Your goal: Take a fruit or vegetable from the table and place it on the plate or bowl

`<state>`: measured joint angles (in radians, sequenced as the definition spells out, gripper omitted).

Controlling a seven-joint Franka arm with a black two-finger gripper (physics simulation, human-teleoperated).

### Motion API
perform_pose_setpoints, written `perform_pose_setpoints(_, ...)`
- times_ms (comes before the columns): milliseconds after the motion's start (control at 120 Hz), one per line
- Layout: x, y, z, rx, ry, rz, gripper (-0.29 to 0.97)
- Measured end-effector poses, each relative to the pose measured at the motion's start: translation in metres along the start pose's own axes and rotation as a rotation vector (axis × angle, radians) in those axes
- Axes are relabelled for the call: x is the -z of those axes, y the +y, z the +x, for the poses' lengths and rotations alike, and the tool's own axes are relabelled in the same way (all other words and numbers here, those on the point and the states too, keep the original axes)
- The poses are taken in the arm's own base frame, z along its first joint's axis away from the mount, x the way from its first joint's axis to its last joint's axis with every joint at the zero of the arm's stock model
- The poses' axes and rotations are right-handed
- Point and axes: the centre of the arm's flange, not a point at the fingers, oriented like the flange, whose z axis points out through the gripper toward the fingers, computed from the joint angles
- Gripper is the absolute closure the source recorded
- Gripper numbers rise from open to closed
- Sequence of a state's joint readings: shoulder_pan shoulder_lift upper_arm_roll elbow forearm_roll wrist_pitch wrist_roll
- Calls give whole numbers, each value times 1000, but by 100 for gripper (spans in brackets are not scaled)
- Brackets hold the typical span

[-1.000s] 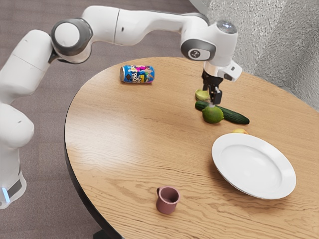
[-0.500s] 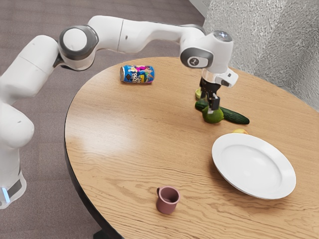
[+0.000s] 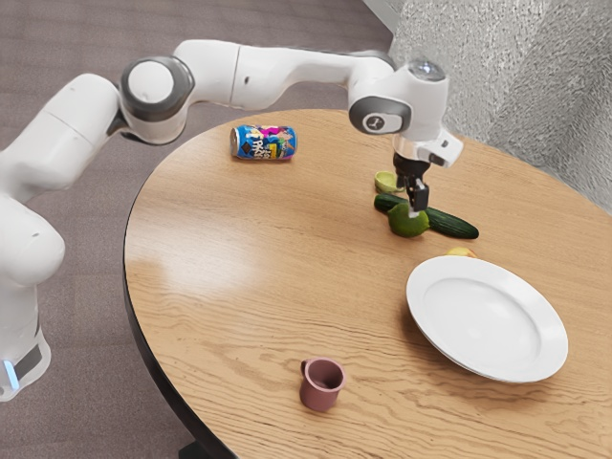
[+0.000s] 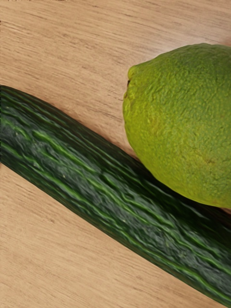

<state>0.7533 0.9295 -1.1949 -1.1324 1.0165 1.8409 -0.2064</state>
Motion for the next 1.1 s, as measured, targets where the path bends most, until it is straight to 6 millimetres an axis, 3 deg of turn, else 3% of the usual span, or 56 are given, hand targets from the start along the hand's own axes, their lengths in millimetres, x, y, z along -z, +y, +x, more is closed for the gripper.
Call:
perform_pose_setpoints(300,-16,17,3,-49,19,-34,0)
perform_pose_setpoints(592,-38,19,0,-61,-1,-56,0)
perform_pose_setpoints(833,-37,21,1,-63,4,-43,34)
perform_pose_setpoints(883,-19,25,5,-71,23,-20,37)
perform_pose_setpoints(1050,78,49,9,-99,63,97,39)
perform_pose_setpoints(1100,100,51,4,-83,34,160,38)
